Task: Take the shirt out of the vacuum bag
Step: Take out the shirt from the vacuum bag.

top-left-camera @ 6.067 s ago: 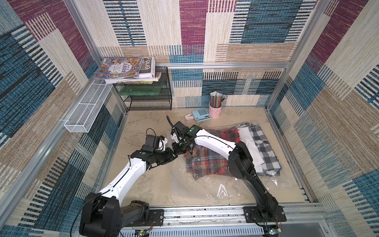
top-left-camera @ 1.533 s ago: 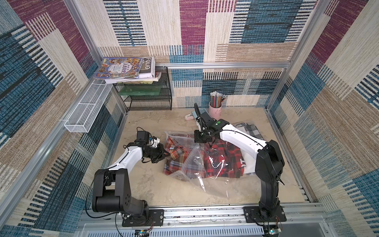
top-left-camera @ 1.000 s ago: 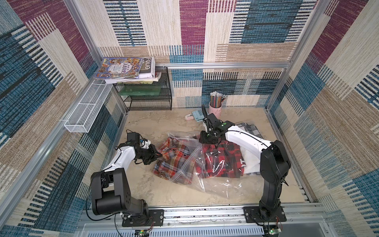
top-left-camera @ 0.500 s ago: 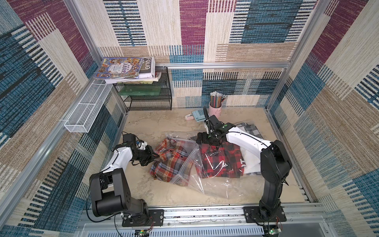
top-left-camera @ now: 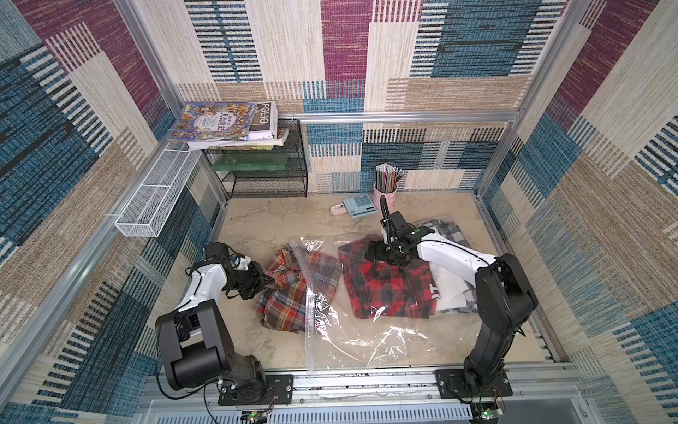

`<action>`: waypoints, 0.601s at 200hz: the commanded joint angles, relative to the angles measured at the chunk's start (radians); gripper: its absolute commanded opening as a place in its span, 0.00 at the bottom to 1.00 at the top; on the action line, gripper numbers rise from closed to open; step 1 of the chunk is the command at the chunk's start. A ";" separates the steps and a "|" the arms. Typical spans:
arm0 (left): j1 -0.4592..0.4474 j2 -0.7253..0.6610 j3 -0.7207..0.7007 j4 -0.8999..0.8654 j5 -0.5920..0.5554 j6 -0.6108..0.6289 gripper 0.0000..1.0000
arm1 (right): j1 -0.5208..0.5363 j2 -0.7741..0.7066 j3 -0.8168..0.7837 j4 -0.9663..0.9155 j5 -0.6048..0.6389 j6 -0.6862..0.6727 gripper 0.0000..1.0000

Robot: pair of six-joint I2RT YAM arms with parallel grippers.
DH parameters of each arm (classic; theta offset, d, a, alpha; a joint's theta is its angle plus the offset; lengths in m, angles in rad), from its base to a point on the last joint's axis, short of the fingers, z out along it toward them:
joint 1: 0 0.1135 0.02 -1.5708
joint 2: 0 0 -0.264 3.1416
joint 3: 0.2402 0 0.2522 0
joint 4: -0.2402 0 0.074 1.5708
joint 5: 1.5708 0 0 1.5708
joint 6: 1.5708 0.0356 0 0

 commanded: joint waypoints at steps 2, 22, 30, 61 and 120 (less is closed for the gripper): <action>0.021 0.006 0.029 -0.016 -0.008 0.025 0.00 | -0.025 0.009 -0.039 -0.019 0.041 0.023 0.96; 0.053 0.006 0.054 -0.039 -0.018 0.040 0.00 | -0.060 -0.010 -0.088 -0.007 0.061 0.039 0.96; 0.068 0.007 0.065 -0.048 -0.019 0.048 0.00 | -0.075 -0.021 -0.107 -0.002 0.068 0.042 0.96; 0.118 0.021 0.125 -0.081 -0.051 0.064 0.00 | -0.132 -0.064 -0.161 0.005 0.089 0.046 0.96; 0.122 0.112 0.308 -0.158 -0.210 0.118 0.00 | -0.182 -0.063 -0.195 0.013 0.091 0.043 0.96</action>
